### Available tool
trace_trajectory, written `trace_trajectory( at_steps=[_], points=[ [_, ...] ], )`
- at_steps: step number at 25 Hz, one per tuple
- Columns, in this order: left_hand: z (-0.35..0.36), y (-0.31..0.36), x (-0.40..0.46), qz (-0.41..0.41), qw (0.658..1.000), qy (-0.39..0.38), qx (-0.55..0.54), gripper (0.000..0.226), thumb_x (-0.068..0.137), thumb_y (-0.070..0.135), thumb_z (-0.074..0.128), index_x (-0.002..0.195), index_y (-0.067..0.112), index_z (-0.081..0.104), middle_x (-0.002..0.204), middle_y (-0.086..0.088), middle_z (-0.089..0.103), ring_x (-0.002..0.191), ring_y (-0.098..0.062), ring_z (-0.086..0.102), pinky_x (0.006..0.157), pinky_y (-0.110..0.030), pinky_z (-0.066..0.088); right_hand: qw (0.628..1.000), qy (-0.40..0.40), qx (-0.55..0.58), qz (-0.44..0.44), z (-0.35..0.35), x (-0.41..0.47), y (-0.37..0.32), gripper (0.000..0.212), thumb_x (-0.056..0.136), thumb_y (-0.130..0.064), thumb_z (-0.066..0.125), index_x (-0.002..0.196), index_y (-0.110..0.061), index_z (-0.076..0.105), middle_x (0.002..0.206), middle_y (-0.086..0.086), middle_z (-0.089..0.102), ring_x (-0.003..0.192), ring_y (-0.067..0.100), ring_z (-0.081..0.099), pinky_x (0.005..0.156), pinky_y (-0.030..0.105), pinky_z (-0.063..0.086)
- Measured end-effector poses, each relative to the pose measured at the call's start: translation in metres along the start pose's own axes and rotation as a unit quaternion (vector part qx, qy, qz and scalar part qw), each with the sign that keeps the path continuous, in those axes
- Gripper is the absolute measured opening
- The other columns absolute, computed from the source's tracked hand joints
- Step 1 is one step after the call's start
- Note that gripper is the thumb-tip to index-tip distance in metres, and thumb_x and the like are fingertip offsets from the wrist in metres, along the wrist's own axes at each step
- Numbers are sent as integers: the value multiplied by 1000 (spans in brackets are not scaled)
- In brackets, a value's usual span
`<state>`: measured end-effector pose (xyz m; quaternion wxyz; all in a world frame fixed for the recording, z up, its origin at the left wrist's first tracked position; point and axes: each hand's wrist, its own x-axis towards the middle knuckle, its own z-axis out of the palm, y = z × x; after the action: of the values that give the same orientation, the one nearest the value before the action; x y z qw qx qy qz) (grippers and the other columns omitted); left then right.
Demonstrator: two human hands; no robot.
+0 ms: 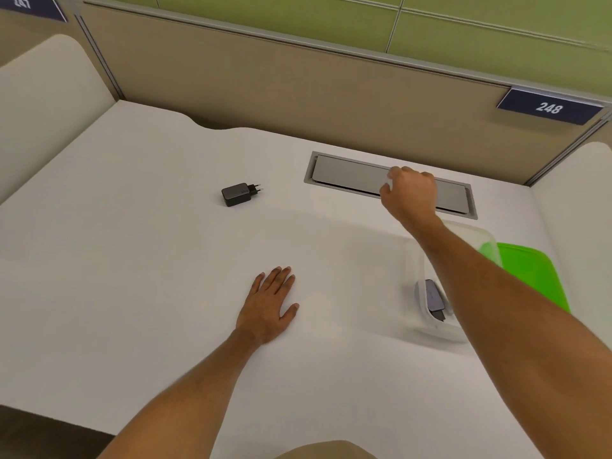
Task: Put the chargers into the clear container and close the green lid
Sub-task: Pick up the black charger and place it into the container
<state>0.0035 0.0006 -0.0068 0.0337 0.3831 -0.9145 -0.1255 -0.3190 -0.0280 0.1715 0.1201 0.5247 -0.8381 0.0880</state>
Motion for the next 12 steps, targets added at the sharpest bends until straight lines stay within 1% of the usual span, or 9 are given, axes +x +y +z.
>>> trace_trajectory(
  at_steps=[3,6,7,10,12],
  points=[
    [-2,1,0,0,1000,-2,-7,65,94,53,24,151,20,20,161,3,14,148,-12,5,122,-39,4,997,-29,-4,-66,13,11,-45,25,83,-16,50,100,-5,66,89,12,70,75,36,62,82,36,42],
    [-2,1,0,-1,1000,-7,-7,66,94,53,23,151,20,19,161,4,12,148,-12,4,122,-39,3,989,-55,-21,-132,28,15,-86,20,82,-12,50,94,-5,64,81,10,65,64,30,53,80,35,40],
    [-2,0,1,-1,1000,-8,-7,66,94,53,23,151,20,19,162,4,12,148,-12,3,122,-39,3,987,-60,-23,-149,33,16,-99,18,81,-11,51,92,-5,64,80,10,65,63,30,52,81,36,39],
    [-1,-1,1,-4,1000,-15,-5,66,94,52,23,151,21,17,162,4,9,149,-12,1,122,-38,1,978,-77,-24,-194,46,19,-135,17,80,-9,52,92,-6,64,81,9,65,67,30,58,84,37,39],
    [0,-1,1,-5,1000,-20,-5,66,94,53,22,152,21,15,162,4,8,148,-12,-1,122,-39,1,971,-92,-13,-222,55,20,-157,21,82,-11,52,98,-7,64,87,9,65,75,31,61,88,38,39]
  ],
)
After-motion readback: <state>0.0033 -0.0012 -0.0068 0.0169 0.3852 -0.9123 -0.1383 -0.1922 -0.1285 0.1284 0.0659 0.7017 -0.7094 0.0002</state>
